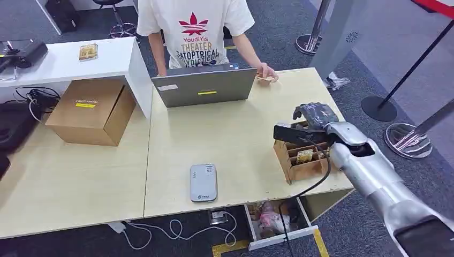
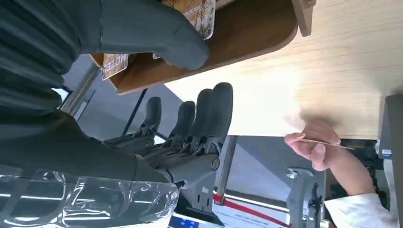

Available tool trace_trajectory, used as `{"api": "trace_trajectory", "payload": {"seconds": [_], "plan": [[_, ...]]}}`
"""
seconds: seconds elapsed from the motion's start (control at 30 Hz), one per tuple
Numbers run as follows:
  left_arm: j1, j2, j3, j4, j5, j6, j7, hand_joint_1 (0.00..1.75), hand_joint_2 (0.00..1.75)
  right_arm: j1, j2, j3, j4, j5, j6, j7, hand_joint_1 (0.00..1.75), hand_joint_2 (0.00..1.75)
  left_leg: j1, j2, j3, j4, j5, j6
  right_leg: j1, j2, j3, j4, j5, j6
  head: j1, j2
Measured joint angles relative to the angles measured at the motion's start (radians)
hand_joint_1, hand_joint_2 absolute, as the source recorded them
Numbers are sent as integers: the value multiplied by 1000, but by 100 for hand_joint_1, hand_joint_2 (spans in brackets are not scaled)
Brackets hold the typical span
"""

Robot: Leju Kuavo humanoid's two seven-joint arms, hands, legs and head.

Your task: Pass the card to the sensor for recognition and then transmit it.

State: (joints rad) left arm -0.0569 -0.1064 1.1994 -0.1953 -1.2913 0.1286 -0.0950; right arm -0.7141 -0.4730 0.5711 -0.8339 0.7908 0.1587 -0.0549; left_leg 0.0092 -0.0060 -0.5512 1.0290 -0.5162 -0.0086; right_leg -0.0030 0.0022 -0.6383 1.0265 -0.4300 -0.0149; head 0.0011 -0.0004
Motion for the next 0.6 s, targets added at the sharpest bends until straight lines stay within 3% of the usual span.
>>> {"api": "trace_trajectory", "payload": {"seconds": [0.6], "plan": [[0,-5,0,0,4,6,0,0,0,73,-26,-12,-79,-12,-9,40,86,175,0,0,0,0,0,0,0,1,0,0,0,0,0,0]]}}
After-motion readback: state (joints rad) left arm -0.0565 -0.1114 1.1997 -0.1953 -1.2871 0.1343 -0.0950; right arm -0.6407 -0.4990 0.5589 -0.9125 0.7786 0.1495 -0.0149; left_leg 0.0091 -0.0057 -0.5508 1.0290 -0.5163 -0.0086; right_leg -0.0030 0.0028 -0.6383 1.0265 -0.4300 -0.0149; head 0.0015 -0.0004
